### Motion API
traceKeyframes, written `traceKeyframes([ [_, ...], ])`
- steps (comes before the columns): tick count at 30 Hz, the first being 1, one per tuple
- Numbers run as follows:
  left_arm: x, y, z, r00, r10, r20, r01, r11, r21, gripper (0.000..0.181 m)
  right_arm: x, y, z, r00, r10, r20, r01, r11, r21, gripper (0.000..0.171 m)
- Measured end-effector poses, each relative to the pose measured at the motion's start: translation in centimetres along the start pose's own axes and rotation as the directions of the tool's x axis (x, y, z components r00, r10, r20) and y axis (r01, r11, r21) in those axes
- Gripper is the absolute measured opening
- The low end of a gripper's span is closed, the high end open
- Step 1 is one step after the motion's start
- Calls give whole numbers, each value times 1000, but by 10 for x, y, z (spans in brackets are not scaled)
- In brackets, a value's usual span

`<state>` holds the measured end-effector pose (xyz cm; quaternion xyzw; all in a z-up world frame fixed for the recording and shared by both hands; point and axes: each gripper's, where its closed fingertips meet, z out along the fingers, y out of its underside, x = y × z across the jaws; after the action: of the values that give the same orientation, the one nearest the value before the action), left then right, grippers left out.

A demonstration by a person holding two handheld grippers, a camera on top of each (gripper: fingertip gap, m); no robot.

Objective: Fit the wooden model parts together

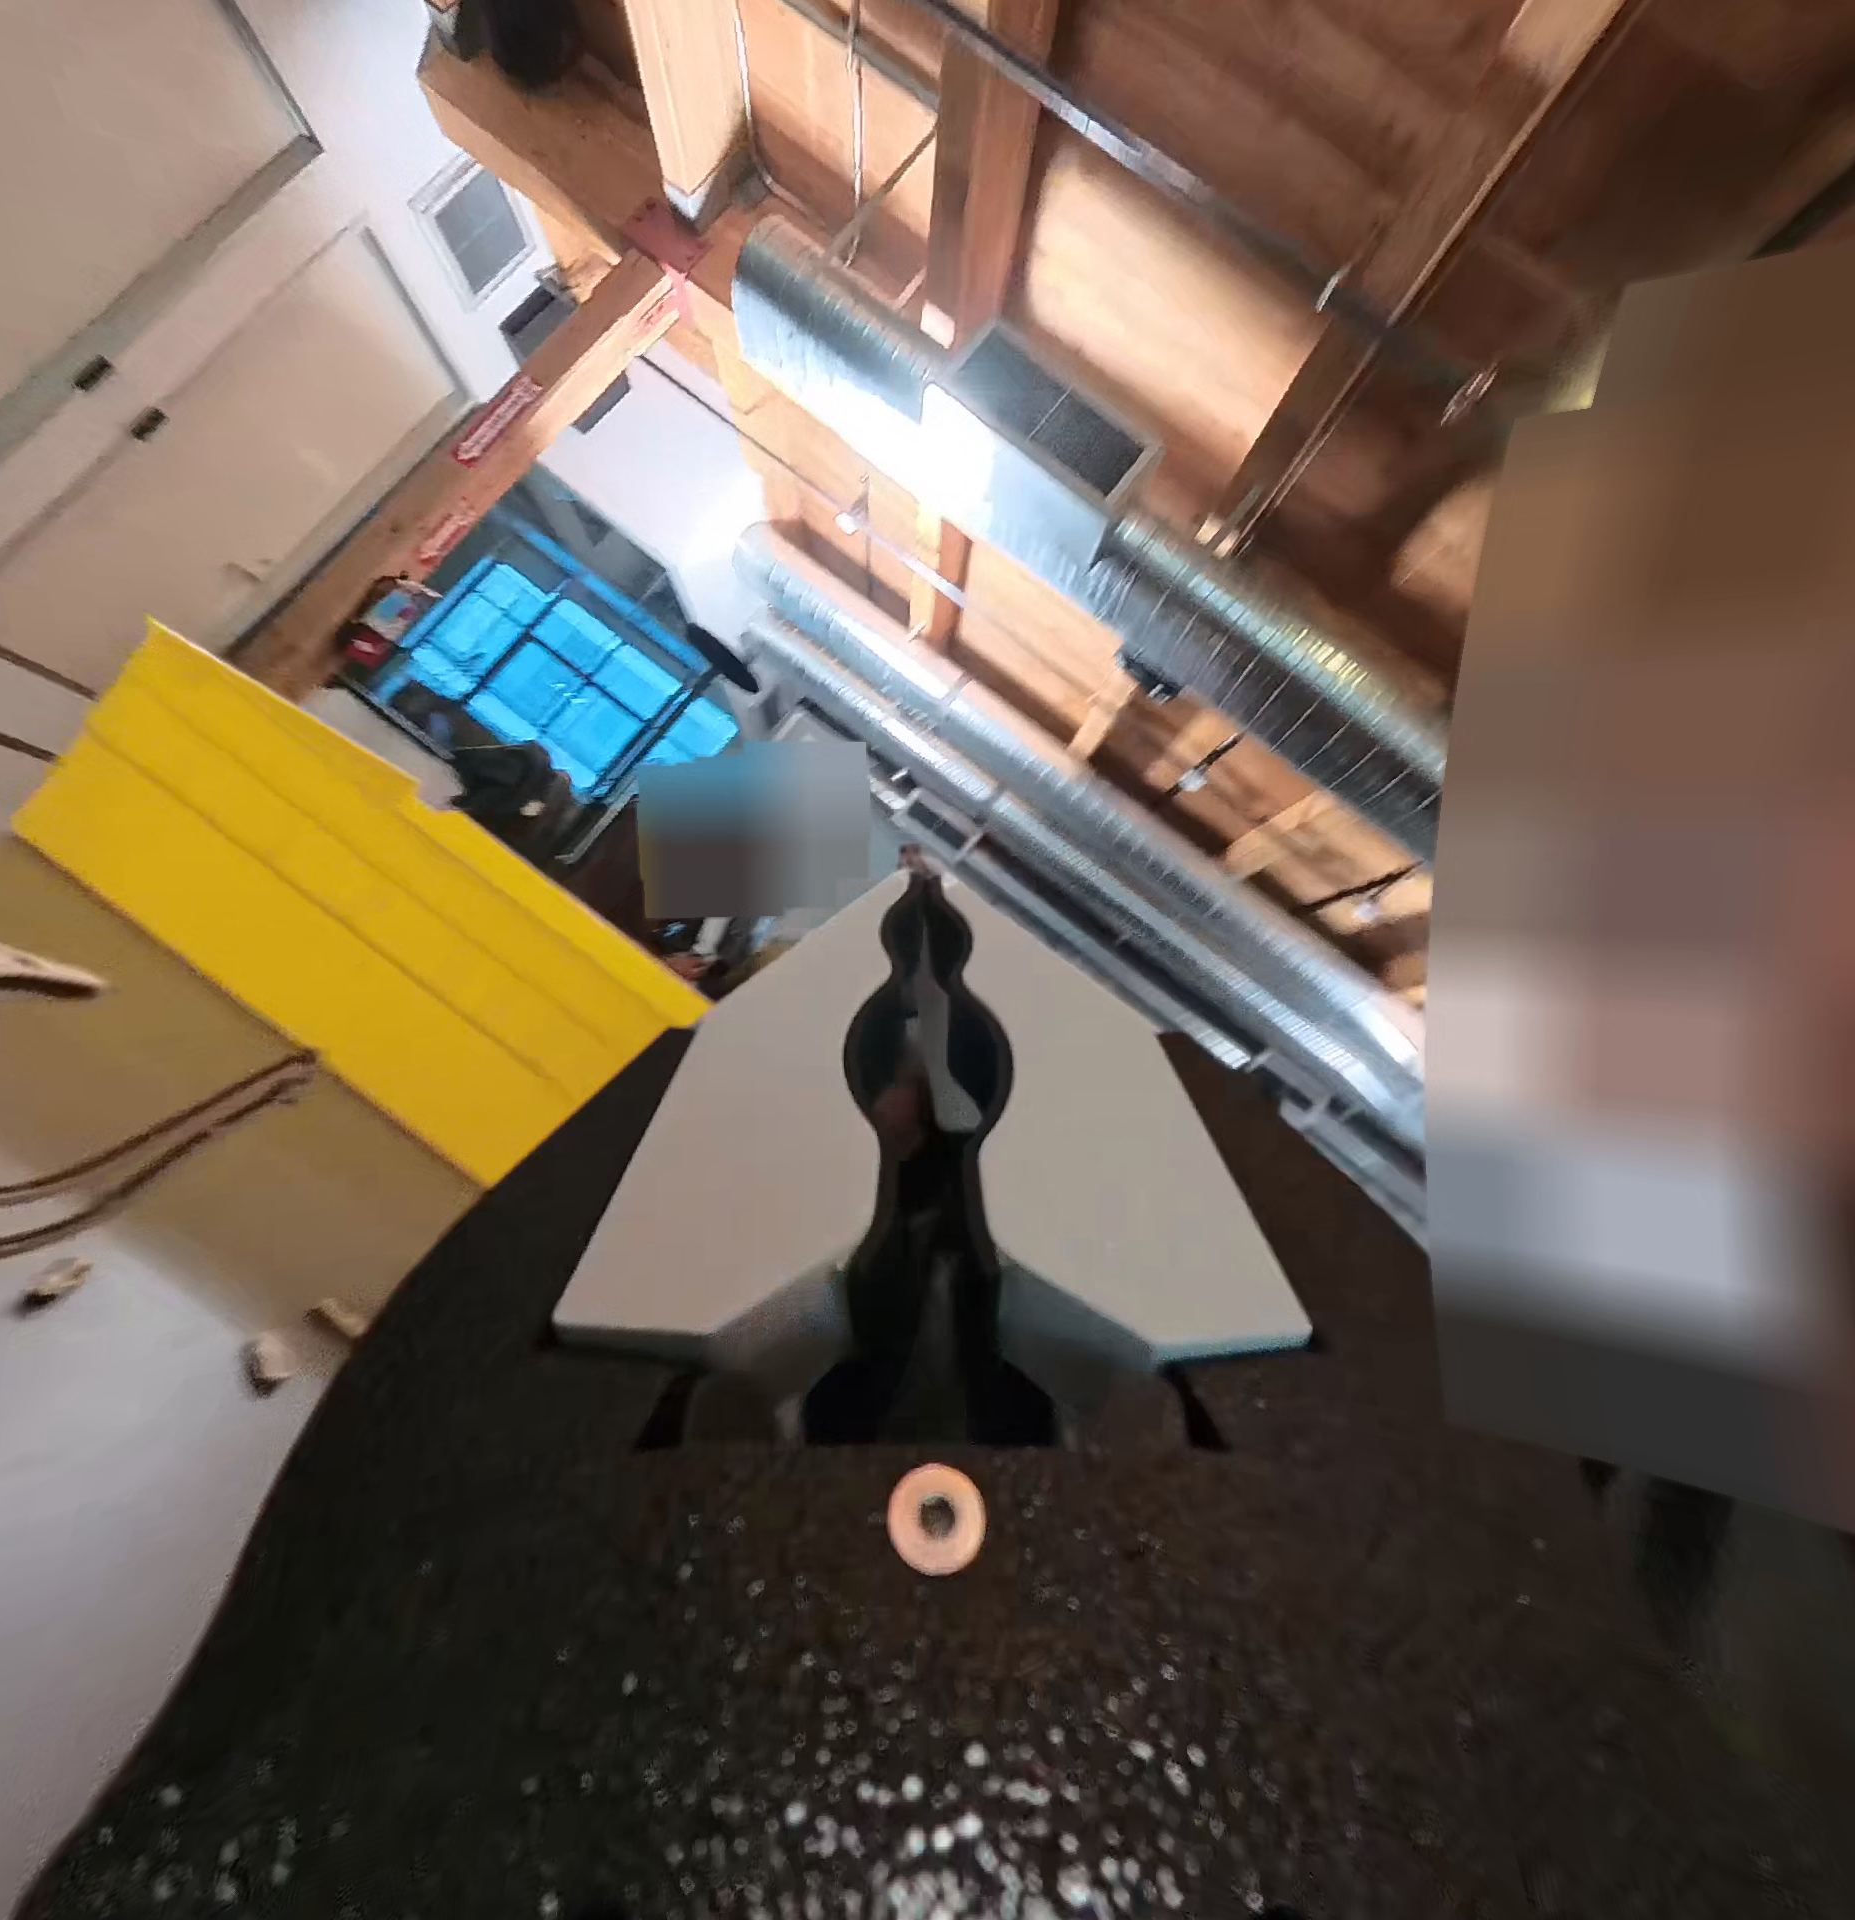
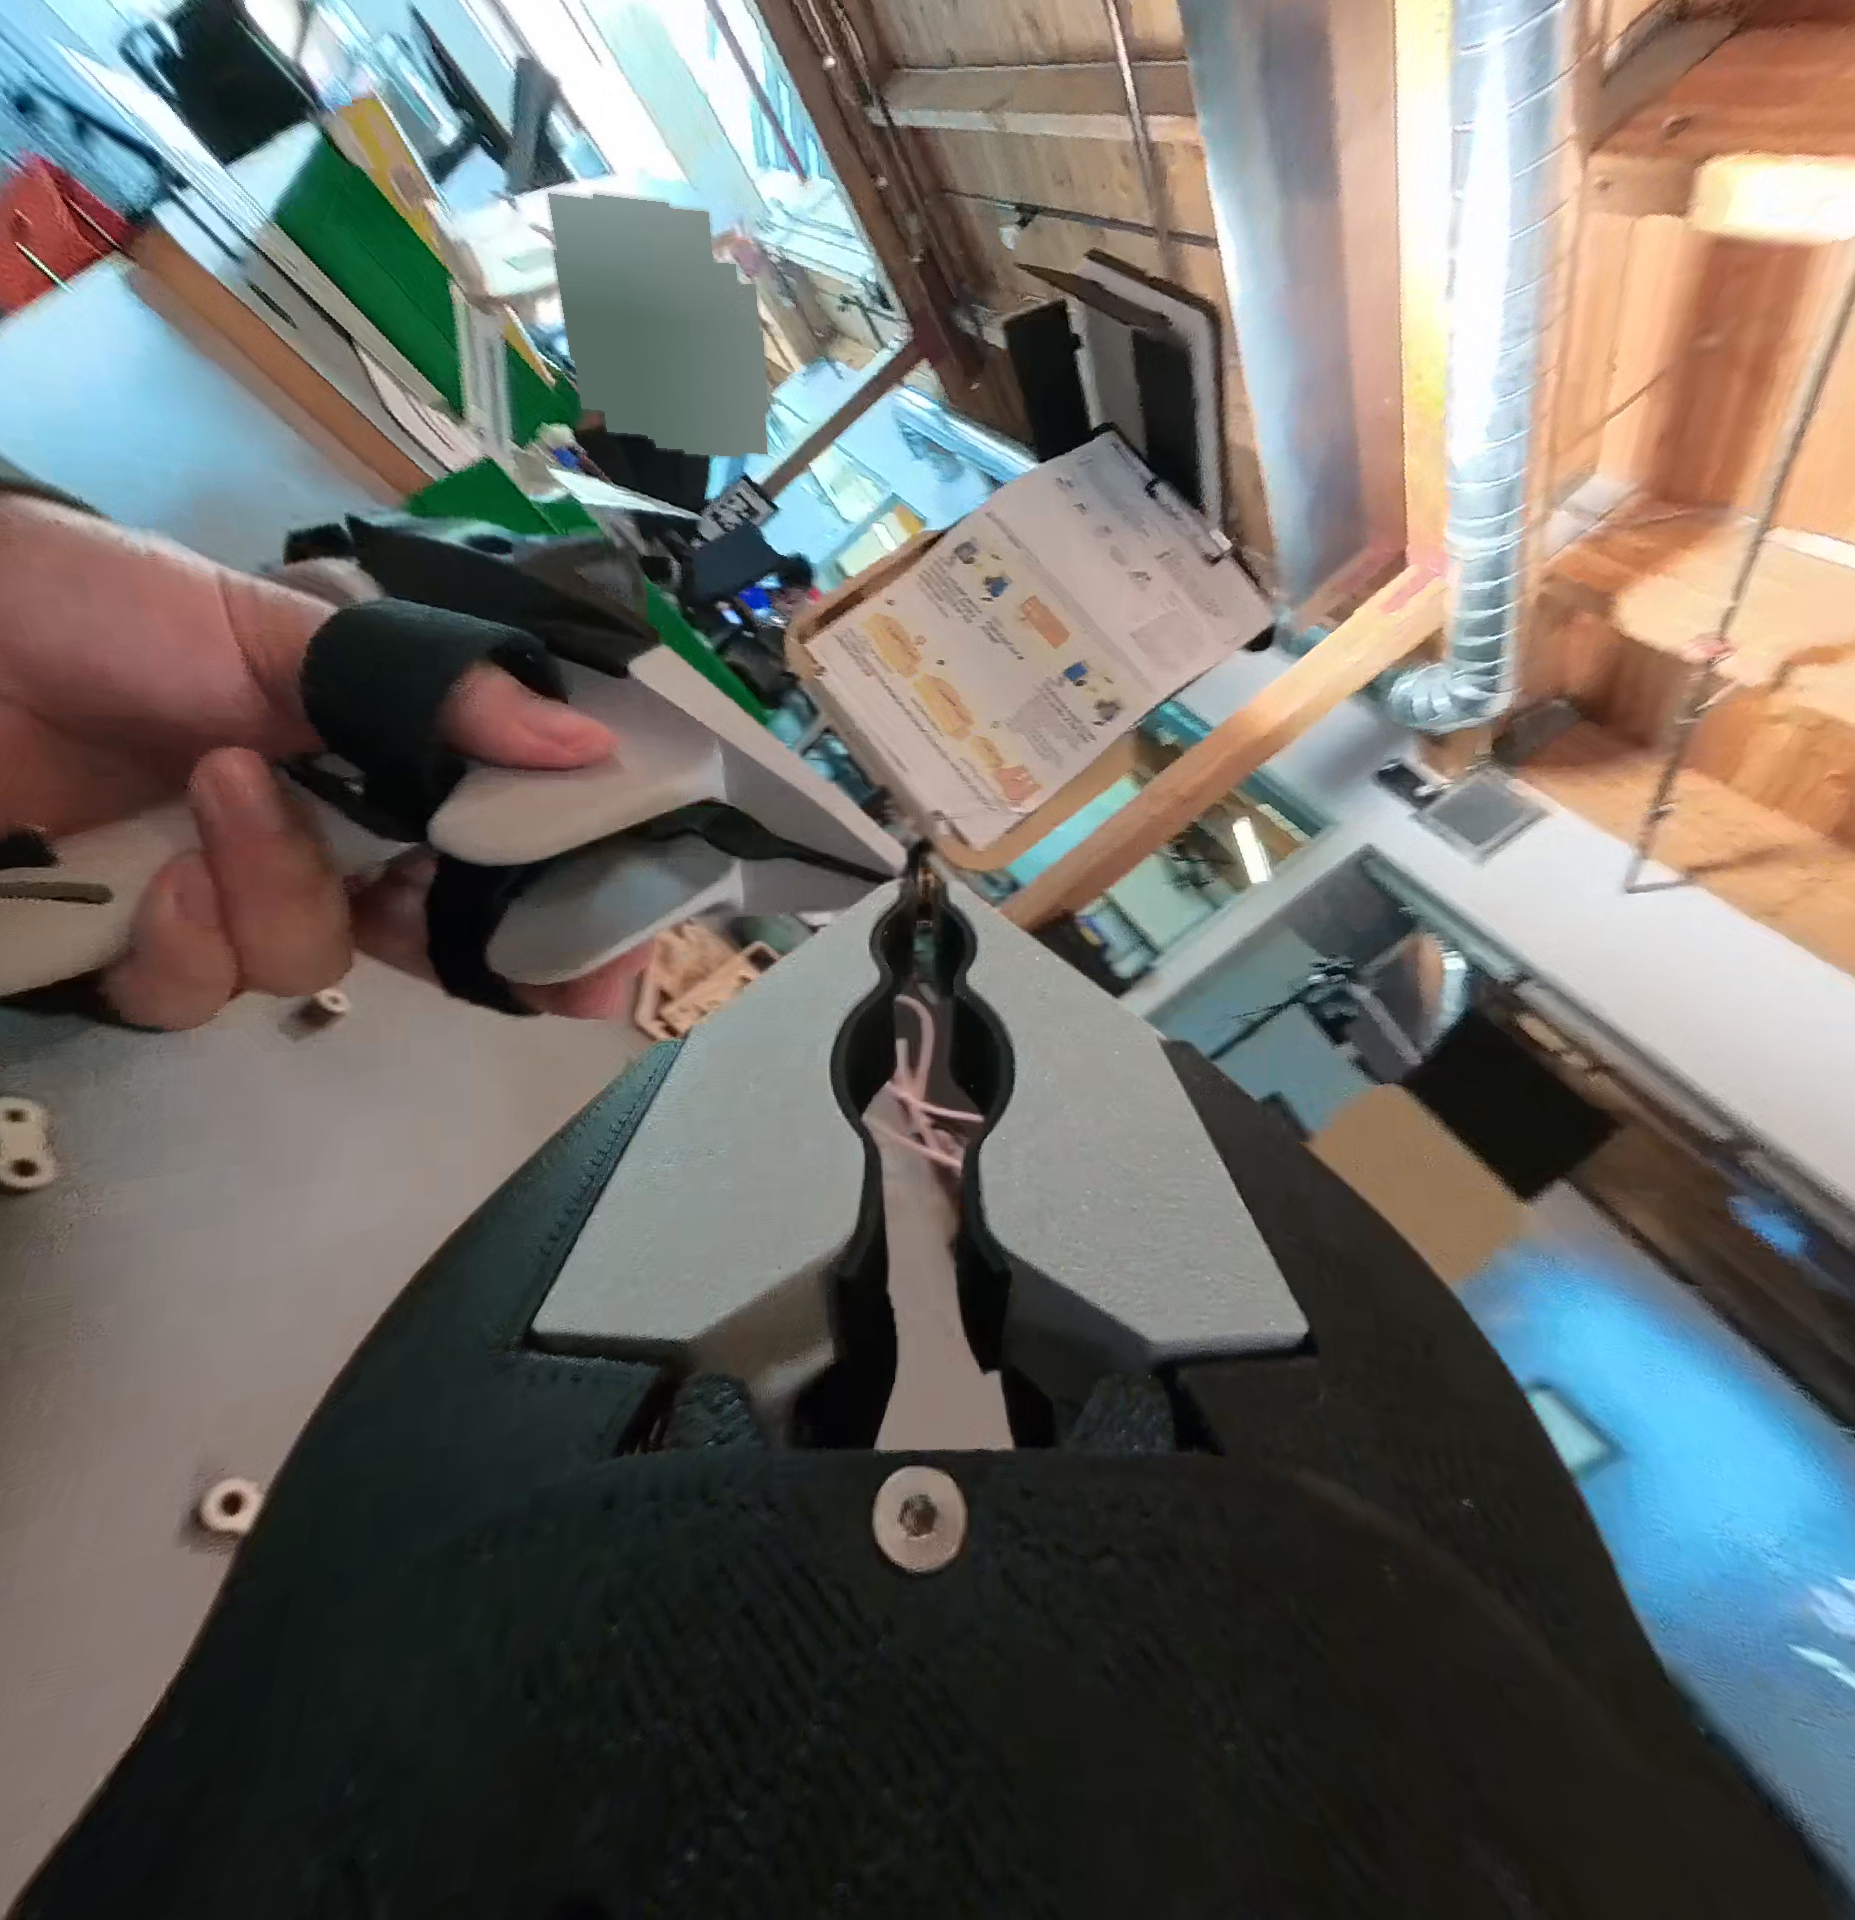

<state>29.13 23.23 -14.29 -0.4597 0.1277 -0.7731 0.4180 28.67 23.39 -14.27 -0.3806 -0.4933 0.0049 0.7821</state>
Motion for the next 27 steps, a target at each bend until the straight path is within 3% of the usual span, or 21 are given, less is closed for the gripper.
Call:
traceKeyframes([
  [3,-1,11,-6,964,250,96,-237,963,-125,5,1,4,-1,985,150,85,-152,988,12,1],
  [5,0,15,-11,885,446,133,-414,884,-216,13,-3,7,-2,958,235,166,-239,971,7,1],
  [10,2,20,-22,557,828,65,-727,524,-444,21,-33,-2,-10,783,411,466,-455,890,-21,1],
  [12,6,28,-25,479,878,-21,-763,404,-504,15,-42,-5,-13,720,441,537,-502,864,-37,1],
  [14,8,33,-28,447,891,-72,-767,341,-543,12,-48,-7,-16,674,456,582,-527,848,-53,1],
  [22,11,43,-41,477,862,-171,-734,284,-617,13,-54,-17,-25,560,483,673,-608,791,-62,1],
  [27,17,47,-42,524,827,-201,-730,316,-606,2,-58,-18,-28,535,478,697,-607,791,-77,1],
])
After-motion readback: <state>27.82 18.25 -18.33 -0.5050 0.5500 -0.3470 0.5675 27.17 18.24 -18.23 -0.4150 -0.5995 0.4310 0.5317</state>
